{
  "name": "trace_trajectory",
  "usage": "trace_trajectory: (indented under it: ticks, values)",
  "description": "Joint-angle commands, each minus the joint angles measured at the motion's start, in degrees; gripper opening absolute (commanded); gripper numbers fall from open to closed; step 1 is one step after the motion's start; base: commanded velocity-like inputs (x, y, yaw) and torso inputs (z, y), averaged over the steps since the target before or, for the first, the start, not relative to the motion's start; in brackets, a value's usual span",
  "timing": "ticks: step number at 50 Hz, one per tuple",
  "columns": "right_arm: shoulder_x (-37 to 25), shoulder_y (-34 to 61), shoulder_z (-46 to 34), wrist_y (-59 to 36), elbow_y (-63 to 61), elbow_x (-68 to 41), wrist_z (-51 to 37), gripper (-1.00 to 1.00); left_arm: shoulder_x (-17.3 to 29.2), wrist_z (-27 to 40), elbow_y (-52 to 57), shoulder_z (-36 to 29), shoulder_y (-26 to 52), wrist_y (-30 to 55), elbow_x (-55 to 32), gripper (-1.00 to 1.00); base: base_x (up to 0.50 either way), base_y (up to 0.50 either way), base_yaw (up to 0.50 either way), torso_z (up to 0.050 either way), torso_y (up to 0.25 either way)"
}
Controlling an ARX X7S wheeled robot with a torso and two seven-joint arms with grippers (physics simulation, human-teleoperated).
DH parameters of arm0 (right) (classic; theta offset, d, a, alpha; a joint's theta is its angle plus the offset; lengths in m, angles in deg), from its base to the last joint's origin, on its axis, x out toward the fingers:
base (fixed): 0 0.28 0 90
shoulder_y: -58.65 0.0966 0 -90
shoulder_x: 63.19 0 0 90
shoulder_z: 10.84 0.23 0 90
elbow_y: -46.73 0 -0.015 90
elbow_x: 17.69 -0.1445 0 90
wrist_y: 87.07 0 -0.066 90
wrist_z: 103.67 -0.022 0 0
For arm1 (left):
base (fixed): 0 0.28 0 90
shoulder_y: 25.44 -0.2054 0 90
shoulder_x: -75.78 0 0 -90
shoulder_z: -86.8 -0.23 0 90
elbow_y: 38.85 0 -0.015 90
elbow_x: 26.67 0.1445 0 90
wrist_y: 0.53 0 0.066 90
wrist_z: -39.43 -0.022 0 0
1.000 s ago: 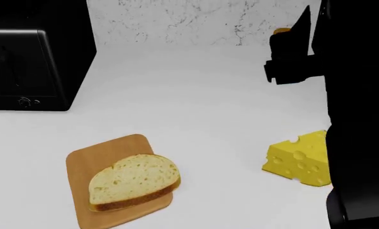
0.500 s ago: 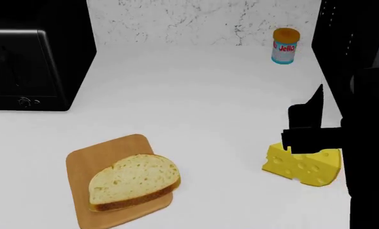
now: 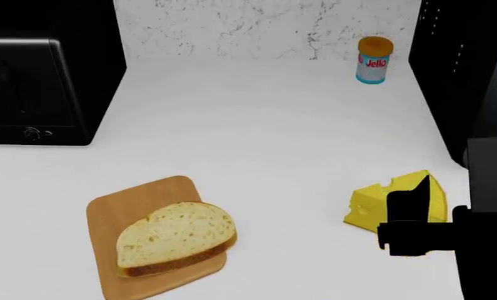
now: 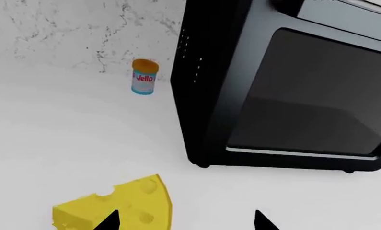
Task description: Pick up the wedge of cheese and place it on the slice of bread to prepare a simple cheese on bread dish.
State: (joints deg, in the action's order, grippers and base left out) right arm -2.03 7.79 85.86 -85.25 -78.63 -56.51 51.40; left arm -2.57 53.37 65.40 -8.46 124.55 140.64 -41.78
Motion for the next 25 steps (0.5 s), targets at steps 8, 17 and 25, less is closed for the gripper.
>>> trace_trajectory:
  ticks: [8, 17, 25]
  values:
    - [-2.5, -0.7, 0.3, -1.2, 2.8, -10.5, -7.9, 1.00, 0.6, 0.2, 0.2, -1.4, -0.2, -0.7, 0.1, 1.00, 0.00, 0.00, 0.00, 0.000, 0.000]
    - [-4.5, -0.1, -5.2, 0.6, 6.2, -11.9, -6.5, 1.00, 0.7, 0.9, -0.1, -1.8, -0.2, -0.6, 0.4, 1.00, 0.00, 0.00, 0.00, 0.000, 0.000]
    - [-5.8, 0.9, -10.1, 4.4, 10.1, -10.2, -4.6, 1.00, 0.9, 1.0, 0.0, -2.2, -0.3, -0.7, 0.3, 1.00, 0.00, 0.00, 0.00, 0.000, 0.000]
